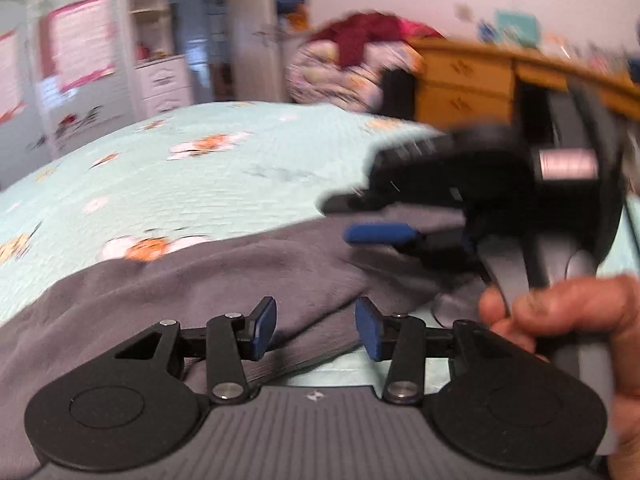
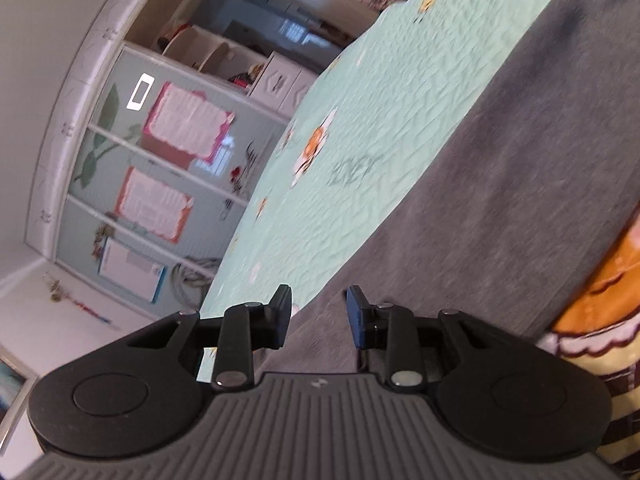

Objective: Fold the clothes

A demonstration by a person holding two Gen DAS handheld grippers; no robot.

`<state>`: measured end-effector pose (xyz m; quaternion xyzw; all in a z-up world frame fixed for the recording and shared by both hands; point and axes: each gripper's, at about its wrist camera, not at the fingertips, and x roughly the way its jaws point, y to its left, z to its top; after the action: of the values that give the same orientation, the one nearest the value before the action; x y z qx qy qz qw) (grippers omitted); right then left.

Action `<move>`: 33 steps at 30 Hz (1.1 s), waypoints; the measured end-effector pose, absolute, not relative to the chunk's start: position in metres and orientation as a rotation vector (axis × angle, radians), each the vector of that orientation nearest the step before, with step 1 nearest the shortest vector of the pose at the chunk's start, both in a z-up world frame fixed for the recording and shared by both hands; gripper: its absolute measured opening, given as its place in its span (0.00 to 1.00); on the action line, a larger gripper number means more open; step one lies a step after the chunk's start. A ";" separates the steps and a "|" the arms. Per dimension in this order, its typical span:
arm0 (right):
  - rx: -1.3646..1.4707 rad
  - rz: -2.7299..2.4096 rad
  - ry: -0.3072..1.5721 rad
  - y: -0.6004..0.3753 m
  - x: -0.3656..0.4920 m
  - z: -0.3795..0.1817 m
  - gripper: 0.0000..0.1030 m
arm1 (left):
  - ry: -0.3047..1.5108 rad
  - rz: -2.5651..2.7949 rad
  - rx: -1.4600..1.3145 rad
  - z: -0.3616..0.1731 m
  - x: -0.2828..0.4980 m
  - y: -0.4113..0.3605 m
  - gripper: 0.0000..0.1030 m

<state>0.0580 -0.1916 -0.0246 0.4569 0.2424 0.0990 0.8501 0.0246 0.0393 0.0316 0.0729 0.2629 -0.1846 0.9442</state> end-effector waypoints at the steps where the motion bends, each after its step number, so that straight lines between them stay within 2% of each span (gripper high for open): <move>1: 0.945 0.212 0.520 -0.190 0.058 -0.023 0.32 | 0.535 -0.345 0.108 0.035 0.025 0.055 0.48; 9: 0.985 0.355 0.489 -0.184 0.059 -0.017 0.37 | 0.625 -0.117 -0.358 0.038 0.079 0.212 0.45; 12: 0.923 0.487 0.527 -0.159 0.068 -0.010 0.37 | 0.703 -0.119 -0.362 0.028 0.104 0.234 0.42; 16: 0.665 0.622 0.608 -0.109 0.069 0.002 0.39 | 0.729 -0.167 -0.298 0.026 0.119 0.233 0.45; 17: 0.527 0.607 0.649 -0.093 0.067 0.003 0.39 | 0.732 -0.175 -0.284 0.026 0.123 0.232 0.45; 19: 0.251 0.576 0.708 -0.062 0.061 0.004 0.32 | 0.732 -0.188 -0.268 0.023 0.124 0.235 0.45; 21: 0.073 0.586 0.697 -0.045 0.046 0.013 0.35 | 0.728 -0.200 -0.261 0.019 0.122 0.237 0.46; 29: 0.112 0.623 0.710 -0.056 0.034 0.011 0.36 | 0.690 -0.166 -0.198 0.033 0.095 0.235 0.46; 33: 0.336 0.619 0.635 -0.080 0.047 0.018 0.38 | 0.659 -0.228 -0.212 0.041 0.063 0.234 0.49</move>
<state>0.0474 -0.0802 0.0182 0.1617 0.3059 0.2979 0.8897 0.0628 0.2341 0.0413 -0.1038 0.3225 -0.1115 0.9342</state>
